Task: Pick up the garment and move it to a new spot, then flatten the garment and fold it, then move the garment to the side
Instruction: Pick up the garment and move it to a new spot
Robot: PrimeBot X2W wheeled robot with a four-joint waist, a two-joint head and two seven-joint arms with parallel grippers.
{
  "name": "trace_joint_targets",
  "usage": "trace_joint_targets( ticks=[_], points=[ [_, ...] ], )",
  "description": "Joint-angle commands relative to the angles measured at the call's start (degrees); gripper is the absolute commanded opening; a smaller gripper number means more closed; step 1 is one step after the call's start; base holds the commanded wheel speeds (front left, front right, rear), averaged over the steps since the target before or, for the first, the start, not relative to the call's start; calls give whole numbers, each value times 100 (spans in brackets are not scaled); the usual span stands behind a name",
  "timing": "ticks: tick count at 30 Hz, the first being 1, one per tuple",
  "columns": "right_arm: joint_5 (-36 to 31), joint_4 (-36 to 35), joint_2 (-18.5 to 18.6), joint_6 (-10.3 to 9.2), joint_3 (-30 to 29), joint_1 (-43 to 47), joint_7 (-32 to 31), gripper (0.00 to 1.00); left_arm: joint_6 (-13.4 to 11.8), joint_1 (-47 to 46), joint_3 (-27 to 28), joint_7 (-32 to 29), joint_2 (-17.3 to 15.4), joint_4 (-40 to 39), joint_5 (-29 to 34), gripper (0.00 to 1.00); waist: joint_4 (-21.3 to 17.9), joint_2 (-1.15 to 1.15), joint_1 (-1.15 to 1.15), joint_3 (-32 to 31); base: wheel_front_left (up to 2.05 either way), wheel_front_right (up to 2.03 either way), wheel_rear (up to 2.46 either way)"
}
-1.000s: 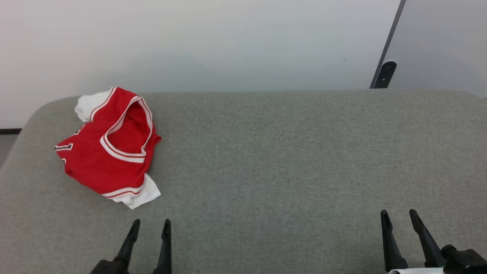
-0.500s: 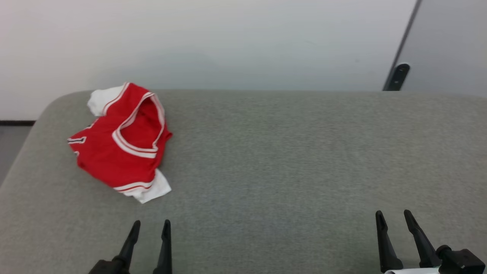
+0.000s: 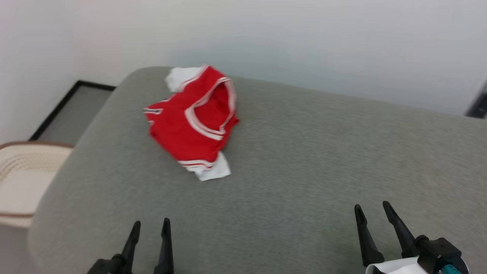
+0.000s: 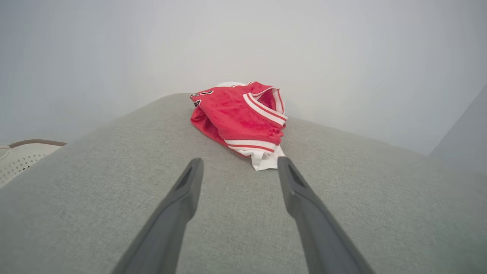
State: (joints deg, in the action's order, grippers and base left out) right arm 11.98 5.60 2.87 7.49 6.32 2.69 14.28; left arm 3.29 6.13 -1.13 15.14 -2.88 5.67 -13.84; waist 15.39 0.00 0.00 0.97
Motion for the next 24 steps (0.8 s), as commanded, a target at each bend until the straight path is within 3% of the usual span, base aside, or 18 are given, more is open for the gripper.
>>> trace_joint_targets(
  ticks=[1,5,17,24],
  points=[
    [-60,-25,1,0,36,-68,-41,100,-49,7,-46,2,-3,28,-18,100,971,0,0,61,0,0,0],
    [-98,-41,-6,0,270,-234,-160,100,-194,82,4,2,-9,-55,-101,100,1350,0,0,175,0,0,0],
    [2,533,36,-1,1287,-1239,-373,100,-844,495,279,2,0,-785,-462,100,1566,0,0,459,-1,-1,-1],
    [196,850,136,-1,1473,-1429,-206,100,-1063,706,154,2,-1,-1001,-453,100,1551,0,0,411,-12,-12,-12]
  ],
)
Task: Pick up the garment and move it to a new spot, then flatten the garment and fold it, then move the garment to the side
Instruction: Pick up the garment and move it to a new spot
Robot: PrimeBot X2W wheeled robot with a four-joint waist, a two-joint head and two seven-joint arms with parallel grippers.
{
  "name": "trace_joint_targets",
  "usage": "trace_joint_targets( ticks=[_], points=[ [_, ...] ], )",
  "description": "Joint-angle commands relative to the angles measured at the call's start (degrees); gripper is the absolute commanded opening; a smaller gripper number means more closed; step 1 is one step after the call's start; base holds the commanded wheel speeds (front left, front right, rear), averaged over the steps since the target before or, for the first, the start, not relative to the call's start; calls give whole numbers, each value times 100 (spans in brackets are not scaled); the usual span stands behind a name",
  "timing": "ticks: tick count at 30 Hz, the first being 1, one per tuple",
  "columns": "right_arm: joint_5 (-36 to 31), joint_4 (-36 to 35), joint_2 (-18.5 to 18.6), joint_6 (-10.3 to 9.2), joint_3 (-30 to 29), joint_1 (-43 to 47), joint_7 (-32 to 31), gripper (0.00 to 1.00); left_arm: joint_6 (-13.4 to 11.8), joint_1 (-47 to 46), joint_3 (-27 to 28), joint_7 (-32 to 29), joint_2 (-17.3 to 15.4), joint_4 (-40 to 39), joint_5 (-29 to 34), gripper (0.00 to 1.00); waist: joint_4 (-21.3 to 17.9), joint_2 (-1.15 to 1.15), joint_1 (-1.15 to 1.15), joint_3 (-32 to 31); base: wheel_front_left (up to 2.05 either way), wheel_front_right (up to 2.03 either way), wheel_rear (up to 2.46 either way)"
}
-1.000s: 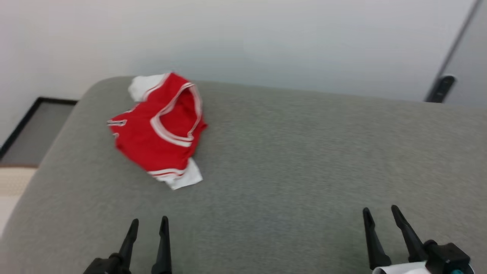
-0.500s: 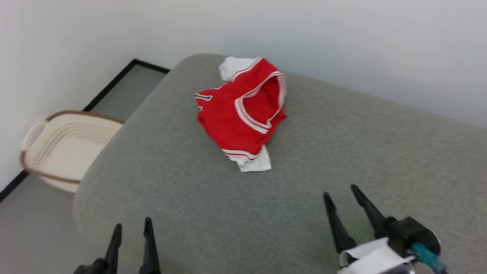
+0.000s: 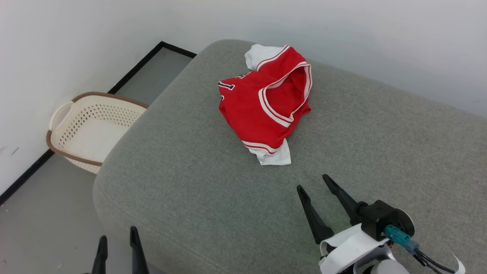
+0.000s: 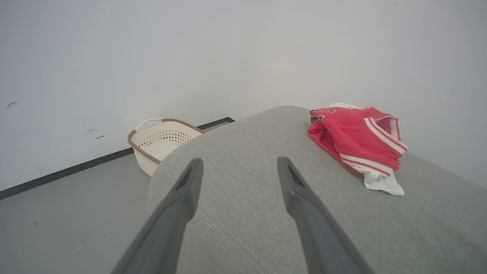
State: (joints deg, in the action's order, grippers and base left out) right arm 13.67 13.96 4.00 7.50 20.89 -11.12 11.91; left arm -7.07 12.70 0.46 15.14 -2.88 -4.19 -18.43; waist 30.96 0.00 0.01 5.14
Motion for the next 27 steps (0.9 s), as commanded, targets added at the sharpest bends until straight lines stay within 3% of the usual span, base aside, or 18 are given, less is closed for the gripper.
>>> trace_joint_targets(
  ticks=[1,7,12,19,27],
  points=[
    [46,36,34,-1,23,-48,46,100,-42,62,-24,2,-1,-27,18,100,-8,0,-1,-12,-4,-4,-4],
    [88,95,49,-1,-21,-6,127,100,-18,-40,-77,2,-2,-79,-39,100,-33,0,-1,-45,0,0,0],
    [-37,32,7,-1,-261,186,175,100,357,-632,-35,2,-1,14,118,100,-102,0,-1,-79,0,0,0],
    [-367,-360,-70,-1,-860,732,223,100,1195,-2807,-220,2,-204,826,401,100,-246,0,-1,23,0,0,0],
    [-758,-954,-106,-2,-703,437,18,100,1418,-5545,-229,2,-847,2585,431,100,-1159,0,-1,979,0,0,0]
  ],
)
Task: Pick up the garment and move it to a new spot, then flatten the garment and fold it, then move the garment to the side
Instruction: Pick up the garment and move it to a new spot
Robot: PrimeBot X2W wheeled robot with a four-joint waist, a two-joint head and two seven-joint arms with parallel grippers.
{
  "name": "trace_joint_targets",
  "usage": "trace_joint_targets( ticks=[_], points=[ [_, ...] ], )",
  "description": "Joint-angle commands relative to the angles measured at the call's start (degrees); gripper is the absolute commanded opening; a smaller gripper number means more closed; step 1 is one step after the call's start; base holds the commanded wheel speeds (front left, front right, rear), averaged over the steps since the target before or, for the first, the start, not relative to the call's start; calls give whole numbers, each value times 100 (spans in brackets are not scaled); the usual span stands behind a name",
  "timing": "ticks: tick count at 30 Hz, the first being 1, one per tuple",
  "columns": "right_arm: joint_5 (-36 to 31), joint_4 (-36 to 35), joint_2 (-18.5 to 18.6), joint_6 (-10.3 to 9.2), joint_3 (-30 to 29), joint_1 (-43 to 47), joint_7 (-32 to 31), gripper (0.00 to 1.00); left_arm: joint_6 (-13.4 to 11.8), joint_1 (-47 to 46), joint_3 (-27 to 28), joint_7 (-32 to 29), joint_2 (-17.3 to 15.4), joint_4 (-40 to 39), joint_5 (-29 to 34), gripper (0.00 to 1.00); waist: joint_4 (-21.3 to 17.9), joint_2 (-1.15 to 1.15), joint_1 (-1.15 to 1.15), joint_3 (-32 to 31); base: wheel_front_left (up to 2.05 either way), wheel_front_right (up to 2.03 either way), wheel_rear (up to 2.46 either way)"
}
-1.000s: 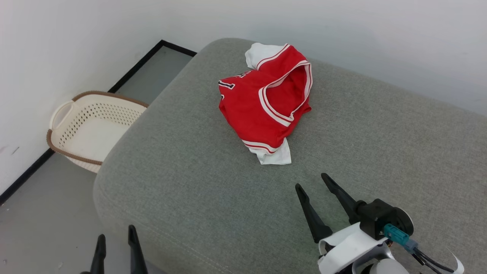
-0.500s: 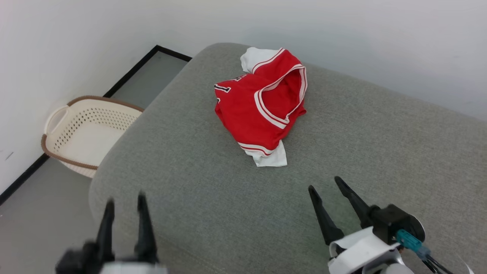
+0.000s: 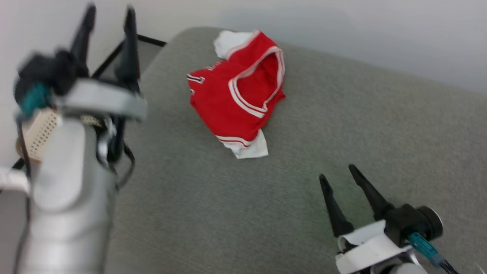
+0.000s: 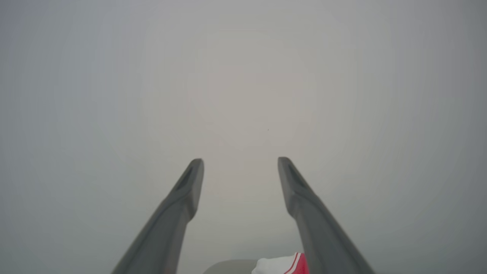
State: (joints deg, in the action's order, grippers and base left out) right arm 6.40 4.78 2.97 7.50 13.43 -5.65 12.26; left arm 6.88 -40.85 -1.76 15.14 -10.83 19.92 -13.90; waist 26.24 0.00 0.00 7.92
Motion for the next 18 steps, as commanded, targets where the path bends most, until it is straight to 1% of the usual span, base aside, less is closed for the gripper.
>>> trace_joint_targets(
  ticks=[1,3,5,6,7,8,11,13,15,18],
  points=[
    [-50,-69,-4,-1,95,-175,-22,100,34,-513,-27,1,-144,561,-57,100,-787,0,0,807,0,0,0],
    [-75,-93,-7,-1,239,-330,-18,100,60,-1090,-124,2,-313,1258,-114,100,-1000,0,0,991,0,0,0],
    [-79,-58,-4,-2,362,-492,13,100,61,-1534,-288,-157,-391,2008,-408,100,-1207,0,0,1133,0,0,0],
    [-47,-33,-4,-2,430,-570,37,100,63,-1733,-394,-318,-454,2359,-594,100,-1301,0,0,1186,0,0,0],
    [0,-8,-7,-2,515,-645,52,100,64,-1885,-503,-597,-593,2724,-726,100,-1402,0,0,1224,0,0,0],
    [33,28,-4,-2,556,-703,87,100,59,-2018,-755,-873,-657,2995,-833,100,-1474,0,0,1244,0,0,0],
    [172,104,-13,-2,696,-857,153,100,50,-2378,-1076,-1348,-913,3536,-1298,100,-1679,0,0,1287,0,0,0],
    [220,155,-10,-2,738,-928,189,100,51,-2465,-1238,-1726,-935,3863,-1589,100,-1770,0,0,1305,0,0,0],
    [255,194,-11,-2,797,-984,221,100,53,-2543,-1396,-2271,-984,4122,-1884,100,-1862,0,0,1325,0,0,0],
    [282,216,-12,-2,860,-1071,253,100,53,-2469,-1715,-3415,-1049,4242,-2393,100,-1998,0,0,1372,0,0,0]
  ],
)
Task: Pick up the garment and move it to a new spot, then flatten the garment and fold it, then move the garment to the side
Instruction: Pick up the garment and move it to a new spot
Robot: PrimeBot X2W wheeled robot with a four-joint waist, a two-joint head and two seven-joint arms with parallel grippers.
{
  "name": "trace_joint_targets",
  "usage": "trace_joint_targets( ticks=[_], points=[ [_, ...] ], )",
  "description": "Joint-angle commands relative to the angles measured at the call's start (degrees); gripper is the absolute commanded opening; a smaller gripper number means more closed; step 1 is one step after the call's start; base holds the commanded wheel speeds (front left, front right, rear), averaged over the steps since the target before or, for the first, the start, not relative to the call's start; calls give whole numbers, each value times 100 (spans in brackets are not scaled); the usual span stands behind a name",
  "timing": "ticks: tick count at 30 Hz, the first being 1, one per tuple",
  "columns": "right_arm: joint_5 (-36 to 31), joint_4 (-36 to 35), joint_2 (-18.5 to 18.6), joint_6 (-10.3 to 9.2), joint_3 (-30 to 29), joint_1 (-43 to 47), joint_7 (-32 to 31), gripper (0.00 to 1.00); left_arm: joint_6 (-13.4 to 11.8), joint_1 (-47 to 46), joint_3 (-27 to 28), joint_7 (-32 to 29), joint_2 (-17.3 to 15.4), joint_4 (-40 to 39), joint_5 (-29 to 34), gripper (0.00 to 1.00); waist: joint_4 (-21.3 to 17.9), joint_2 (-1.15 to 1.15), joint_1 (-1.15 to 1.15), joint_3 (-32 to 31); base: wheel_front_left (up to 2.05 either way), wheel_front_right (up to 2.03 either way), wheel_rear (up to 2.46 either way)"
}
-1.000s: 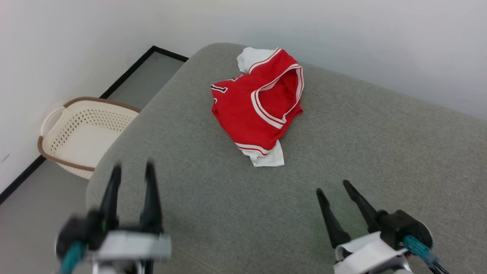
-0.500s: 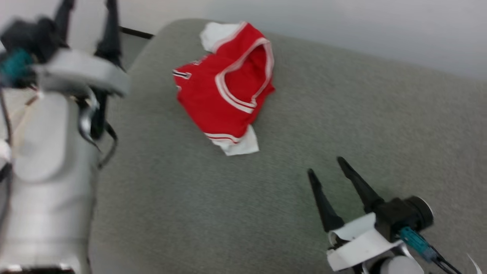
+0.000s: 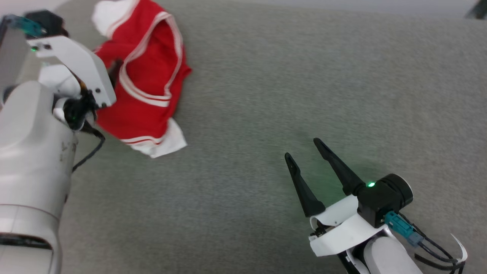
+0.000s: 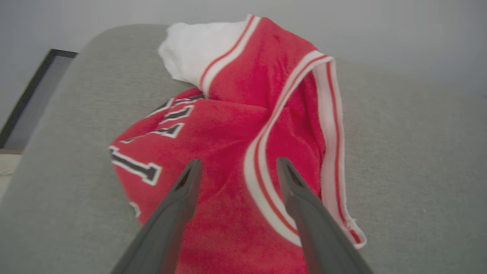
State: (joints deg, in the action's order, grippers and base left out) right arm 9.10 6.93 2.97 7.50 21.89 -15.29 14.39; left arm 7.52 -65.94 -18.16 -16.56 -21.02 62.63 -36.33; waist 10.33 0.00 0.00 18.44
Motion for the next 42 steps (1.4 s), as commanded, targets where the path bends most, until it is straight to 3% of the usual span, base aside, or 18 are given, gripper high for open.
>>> trace_joint_targets(
  ticks=[1,5,10,21,22,23,26,34,42],
  points=[
    [-3,5,-11,-2,25,-127,36,100,-10,65,-160,-534,-124,-48,-295,100,-442,0,0,345,0,0,0],
    [-70,-4,-13,-2,120,-233,61,100,-12,175,-373,-1111,-338,-20,-708,100,-594,0,0,486,0,0,0],
    [-90,-108,-11,-2,292,-446,69,100,-11,121,-547,-1078,-634,127,-862,100,-869,0,0,804,0,0,0],
    [-159,-298,-13,-2,232,-566,79,100,14,333,-866,-1330,-256,501,-1198,100,-1019,0,0,1074,0,0,0],
    [-154,-299,-13,-2,240,-559,80,100,16,365,-927,-1421,-210,487,-1221,56,-1025,0,0,1066,0,0,0],
    [-151,-293,-12,-2,238,-566,81,100,28,397,-976,-1481,-181,455,-1257,4,-1025,0,0,1051,0,0,0],
    [-124,-265,-13,-2,203,-531,83,100,37,473,-1056,-1521,-145,350,-1404,0,-1008,0,0,948,0,0,0],
    [-4,-117,-11,-2,188,-340,86,100,25,382,-1322,-394,-438,-192,-1504,0,-945,0,0,318,0,0,0],
    [212,-123,-7,-2,-48,-10,89,100,-9,337,-2021,367,-666,-987,-1639,0,-1100,0,0,-274,0,0,0]
  ],
)
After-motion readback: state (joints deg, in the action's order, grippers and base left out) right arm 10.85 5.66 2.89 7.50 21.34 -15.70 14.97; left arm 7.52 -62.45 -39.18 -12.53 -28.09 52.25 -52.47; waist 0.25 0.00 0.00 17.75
